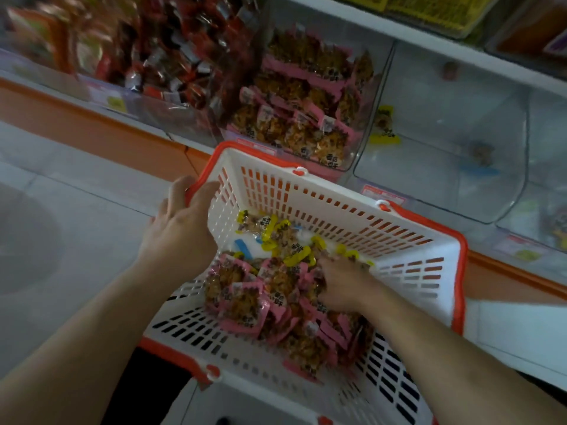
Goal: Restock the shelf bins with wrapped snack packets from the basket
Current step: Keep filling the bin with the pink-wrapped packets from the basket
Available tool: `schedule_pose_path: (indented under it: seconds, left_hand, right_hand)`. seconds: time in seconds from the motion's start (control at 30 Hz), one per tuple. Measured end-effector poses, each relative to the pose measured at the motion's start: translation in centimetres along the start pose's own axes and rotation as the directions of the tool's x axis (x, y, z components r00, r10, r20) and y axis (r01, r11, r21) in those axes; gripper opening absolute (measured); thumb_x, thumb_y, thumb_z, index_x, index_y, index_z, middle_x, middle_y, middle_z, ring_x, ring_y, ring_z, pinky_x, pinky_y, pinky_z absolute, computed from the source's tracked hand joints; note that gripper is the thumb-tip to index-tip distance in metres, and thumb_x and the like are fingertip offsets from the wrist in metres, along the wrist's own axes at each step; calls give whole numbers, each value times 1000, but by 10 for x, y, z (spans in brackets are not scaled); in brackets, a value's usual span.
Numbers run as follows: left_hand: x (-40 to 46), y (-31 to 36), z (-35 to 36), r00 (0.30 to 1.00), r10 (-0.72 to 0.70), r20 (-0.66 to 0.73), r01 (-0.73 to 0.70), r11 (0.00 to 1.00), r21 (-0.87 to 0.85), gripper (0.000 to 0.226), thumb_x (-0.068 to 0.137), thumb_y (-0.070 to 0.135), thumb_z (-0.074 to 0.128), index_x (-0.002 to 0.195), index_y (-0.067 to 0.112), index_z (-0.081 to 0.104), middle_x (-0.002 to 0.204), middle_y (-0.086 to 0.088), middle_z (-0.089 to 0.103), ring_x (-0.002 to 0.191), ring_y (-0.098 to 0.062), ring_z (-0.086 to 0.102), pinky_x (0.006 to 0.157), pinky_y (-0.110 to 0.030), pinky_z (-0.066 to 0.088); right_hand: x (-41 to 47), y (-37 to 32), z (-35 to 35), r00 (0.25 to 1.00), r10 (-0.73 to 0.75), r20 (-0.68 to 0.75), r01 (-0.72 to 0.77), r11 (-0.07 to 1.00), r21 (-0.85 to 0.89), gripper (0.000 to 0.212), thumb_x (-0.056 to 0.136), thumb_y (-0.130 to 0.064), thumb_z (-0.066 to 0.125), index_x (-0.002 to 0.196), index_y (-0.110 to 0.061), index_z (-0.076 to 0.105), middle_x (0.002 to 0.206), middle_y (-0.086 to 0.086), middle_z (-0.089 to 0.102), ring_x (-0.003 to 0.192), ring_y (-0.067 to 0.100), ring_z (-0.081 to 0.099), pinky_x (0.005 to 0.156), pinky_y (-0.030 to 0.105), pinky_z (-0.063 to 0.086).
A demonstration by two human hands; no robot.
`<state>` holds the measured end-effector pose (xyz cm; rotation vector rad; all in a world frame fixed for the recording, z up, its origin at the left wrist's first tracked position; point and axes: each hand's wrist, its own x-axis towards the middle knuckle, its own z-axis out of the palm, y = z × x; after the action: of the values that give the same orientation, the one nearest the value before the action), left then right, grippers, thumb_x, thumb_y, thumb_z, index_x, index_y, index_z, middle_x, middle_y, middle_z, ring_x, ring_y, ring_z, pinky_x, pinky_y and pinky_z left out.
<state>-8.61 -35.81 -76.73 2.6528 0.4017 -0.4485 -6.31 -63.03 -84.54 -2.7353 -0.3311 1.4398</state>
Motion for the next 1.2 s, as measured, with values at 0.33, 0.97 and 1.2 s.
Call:
schedule_pose_path:
  seconds: [0.33, 0.97, 1.2]
  left_hand:
    - [4, 26, -19, 949, 166, -269, -194, 978, -81, 57, 88, 0, 65, 141, 21, 54, 149, -5, 37, 138, -30, 41, 111, -49, 46]
    - [39, 76, -18, 993, 103, 57, -28, 680, -733, 16, 85, 33, 80, 100, 26, 78, 86, 6, 80, 80, -12, 77, 82, -45, 63]
    - [44, 86, -13, 1000, 11, 27, 14, 632, -775, 22, 87, 32, 80, 107, 24, 77, 84, 9, 80, 76, -9, 77, 74, -37, 65]
  right_hand:
    - [0, -4, -14, 998, -19, -59, 23, 997, 77, 53, 82, -35, 91, 119, -25, 55, 111, -3, 62, 97, 15, 60, 81, 39, 58]
    - [-36, -21, -118, 787, -46, -615, 609, 221, 762, 27, 101, -13, 72, 122, -30, 66, 101, 12, 77, 93, 33, 78, 84, 59, 64]
    - [-36, -32, -111, 705, -44, -707, 677, 337, 654, 62, 89, 2, 82, 130, -41, 66, 102, -3, 70, 89, 21, 75, 76, 35, 62]
